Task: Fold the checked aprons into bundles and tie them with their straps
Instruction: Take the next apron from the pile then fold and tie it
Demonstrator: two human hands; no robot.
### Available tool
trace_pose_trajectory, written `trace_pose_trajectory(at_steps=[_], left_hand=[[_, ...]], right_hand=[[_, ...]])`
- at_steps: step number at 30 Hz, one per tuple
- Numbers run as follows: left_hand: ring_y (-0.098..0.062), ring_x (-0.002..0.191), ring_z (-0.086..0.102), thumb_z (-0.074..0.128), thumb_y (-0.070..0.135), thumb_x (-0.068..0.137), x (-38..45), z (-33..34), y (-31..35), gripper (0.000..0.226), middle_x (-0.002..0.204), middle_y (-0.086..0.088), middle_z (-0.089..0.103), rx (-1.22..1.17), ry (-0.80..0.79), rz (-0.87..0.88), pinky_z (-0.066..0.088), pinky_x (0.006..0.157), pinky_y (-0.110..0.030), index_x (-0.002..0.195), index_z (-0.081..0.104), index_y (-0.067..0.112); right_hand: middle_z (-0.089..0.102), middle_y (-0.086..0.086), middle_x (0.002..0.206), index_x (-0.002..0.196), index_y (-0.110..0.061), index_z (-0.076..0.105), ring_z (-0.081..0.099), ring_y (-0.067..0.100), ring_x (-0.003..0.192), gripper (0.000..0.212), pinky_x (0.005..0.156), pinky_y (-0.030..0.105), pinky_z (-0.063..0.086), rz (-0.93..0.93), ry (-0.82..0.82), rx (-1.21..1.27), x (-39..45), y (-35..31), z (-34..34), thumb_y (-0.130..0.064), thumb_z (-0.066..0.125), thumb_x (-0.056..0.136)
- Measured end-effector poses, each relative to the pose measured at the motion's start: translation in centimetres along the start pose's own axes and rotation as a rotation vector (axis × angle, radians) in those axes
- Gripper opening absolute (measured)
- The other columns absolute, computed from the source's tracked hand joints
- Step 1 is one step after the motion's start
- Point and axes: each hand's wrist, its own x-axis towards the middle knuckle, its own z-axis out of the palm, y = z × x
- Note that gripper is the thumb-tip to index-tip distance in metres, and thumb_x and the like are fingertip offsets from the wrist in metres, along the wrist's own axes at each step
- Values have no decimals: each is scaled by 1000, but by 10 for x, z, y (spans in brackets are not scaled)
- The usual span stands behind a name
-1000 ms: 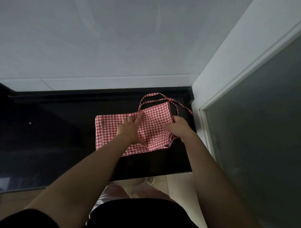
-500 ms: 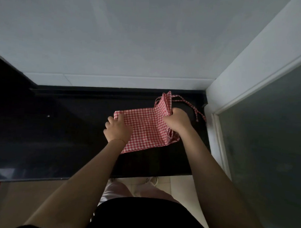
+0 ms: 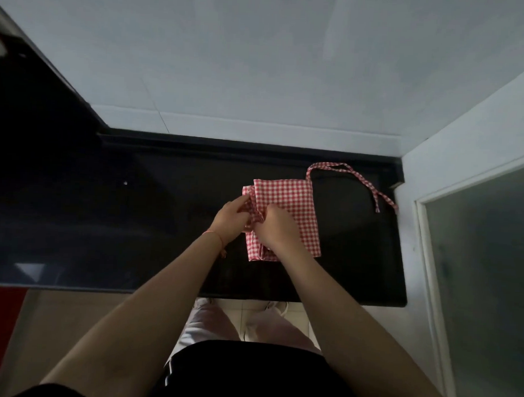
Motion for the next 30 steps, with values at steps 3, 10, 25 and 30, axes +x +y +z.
trace_pose_trajectory(at_steps=[3,10,25,30], left_hand=[[-22,108,61,47,25,98,-1,-1,4,34,122,-6,63,-253,-13,-97,56,80,-35,130,58,25],[-17,88,65,63,38,93,7,5,7,21,96,-3,67,102,135,-38,58,81,-36,96,62,17],[-23,110,50,48,7,96,-6,35,6,36,133,-14,43,417,453,306,48,93,-35,131,42,8],[-27,140,38,46,24,99,-14,76,30,40,145,-12,46,839,283,770,24,120,-42,137,49,11]], right_hand=[[63,1,101,114,-15,59,58,13,85,26,75,28,47,-21,37,20,-3,-3,5,-35,58,96],[65,3,107,119,-14,60,64,18,96,28,87,34,53,-93,8,-6,-6,-7,12,-33,58,98],[10,12,165,158,-14,14,2,29,153,65,124,51,8,-398,268,-536,25,77,18,-39,35,102],[2,17,163,154,-8,-4,0,34,151,85,123,52,1,-362,200,-741,21,68,18,-49,40,94]])
